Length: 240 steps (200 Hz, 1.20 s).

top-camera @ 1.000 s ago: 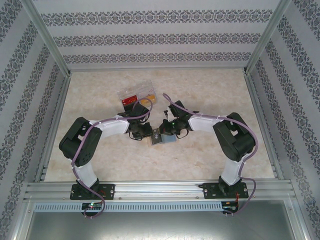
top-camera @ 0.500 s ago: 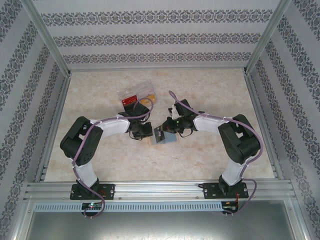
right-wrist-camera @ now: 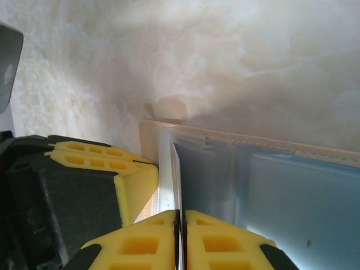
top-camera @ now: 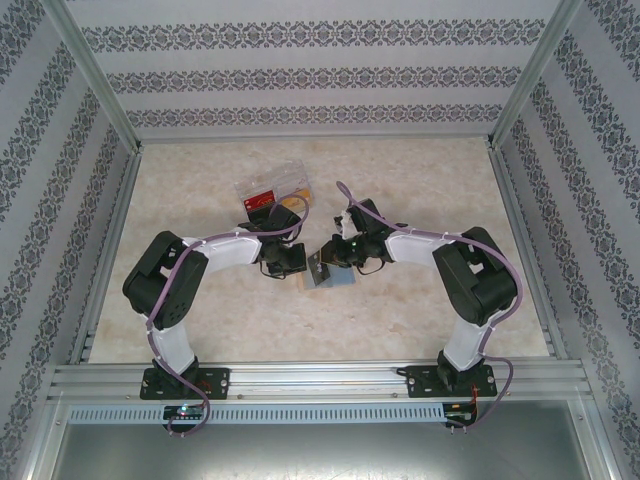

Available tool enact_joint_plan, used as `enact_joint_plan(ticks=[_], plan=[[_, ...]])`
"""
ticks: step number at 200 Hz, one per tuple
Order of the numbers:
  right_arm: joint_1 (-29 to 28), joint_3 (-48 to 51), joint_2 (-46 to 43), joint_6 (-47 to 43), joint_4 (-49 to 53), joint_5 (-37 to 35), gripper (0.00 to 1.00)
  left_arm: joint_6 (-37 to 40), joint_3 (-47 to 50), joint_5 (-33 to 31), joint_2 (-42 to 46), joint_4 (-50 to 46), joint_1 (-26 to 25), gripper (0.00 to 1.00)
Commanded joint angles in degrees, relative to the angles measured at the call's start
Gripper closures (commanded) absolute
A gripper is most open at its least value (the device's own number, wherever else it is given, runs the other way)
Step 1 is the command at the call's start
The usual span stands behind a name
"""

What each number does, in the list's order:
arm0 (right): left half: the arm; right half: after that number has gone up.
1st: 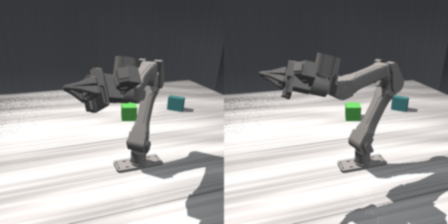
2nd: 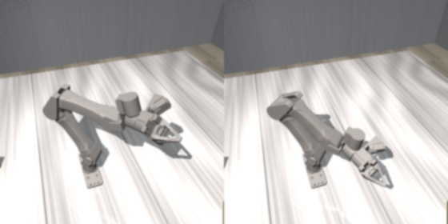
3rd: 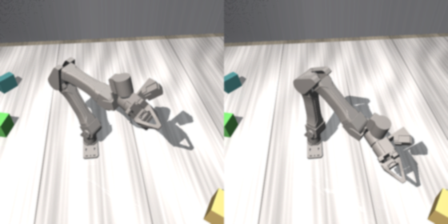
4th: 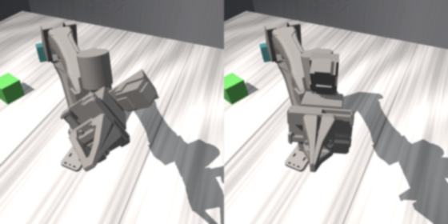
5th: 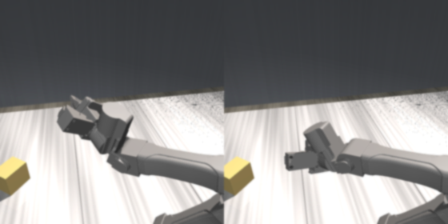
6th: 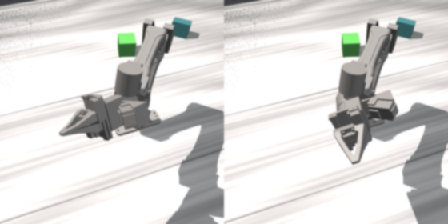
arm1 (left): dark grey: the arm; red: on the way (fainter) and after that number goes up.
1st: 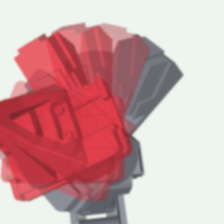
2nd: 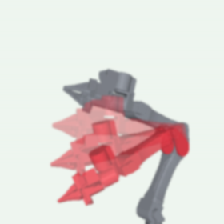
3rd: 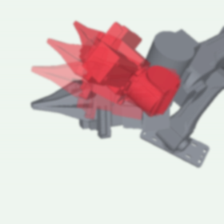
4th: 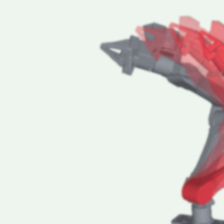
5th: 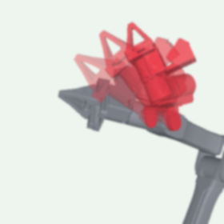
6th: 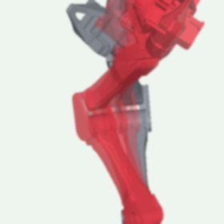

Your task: Take the credit cards out of the card holder

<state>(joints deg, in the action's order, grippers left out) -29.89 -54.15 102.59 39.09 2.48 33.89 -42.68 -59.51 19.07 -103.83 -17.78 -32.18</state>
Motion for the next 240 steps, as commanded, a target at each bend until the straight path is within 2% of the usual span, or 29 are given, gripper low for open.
enact_joint_plan(ticks=[1, 18, 42, 68, 95, 121, 138, 166, 196, 240], plan=[[-0.2, 0.6, -1.1, -0.6, 1.1, -1.9, 0.91, 1.2, -0.2, -0.8, -1.7, -3.6, -0.4, 0.89], [0.9, 1.9, -3.5, -0.9, 0.8, -3.3, 0.93, 1.3, -0.6, -1.2, -0.4, -3.9, -0.4, 0.86], [3.4, 4.4, -8.0, -1.9, 0.7, -5.1, 0.95, 1.4, -1.5, -1.4, 2.0, -4.5, -0.4, 0.77], [6.3, 8.8, -14.1, -1.1, -4.9, -2.2, 0.97, 1.2, -1.3, -2.8, 6.0, -3.3, -0.3, 0.65], [8.2, 11.9, -19.7, 2.1, -11.8, 1.8, 0.98, -0.6, 0.9, -2.9, 11.3, 2.0, 0.3, 0.54], [9.0, 13.0, -22.3, 7.6, -19.2, 5.4, 0.98, -4.2, 3.5, 1.1, 16.3, 10.3, 0.7, 0.39], [9.3, 12.9, -22.4, 12.2, -24.6, 7.5, 0.98, -7.8, 4.5, 3.3, 18.5, 15.2, 0.8, 0.34], [9.4, 11.6, -20.2, 21.1, -35.2, 10.8, 0.98, -14.2, 6.3, 8.1, 19.5, 25.3, 0.9, 0.31], [9.5, 9.9, -18.9, 25.3, -39.3, 12.2, 0.98, -20.2, 7.8, 11.5, 18.9, 35.6, 1.5, 0.30], [10.4, 10.9, -19.2, 28.3, -42.1, 13.1, 0.98, -24.9, 9.2, 14.2, 17.8, 44.9, 2.4, 0.41]])
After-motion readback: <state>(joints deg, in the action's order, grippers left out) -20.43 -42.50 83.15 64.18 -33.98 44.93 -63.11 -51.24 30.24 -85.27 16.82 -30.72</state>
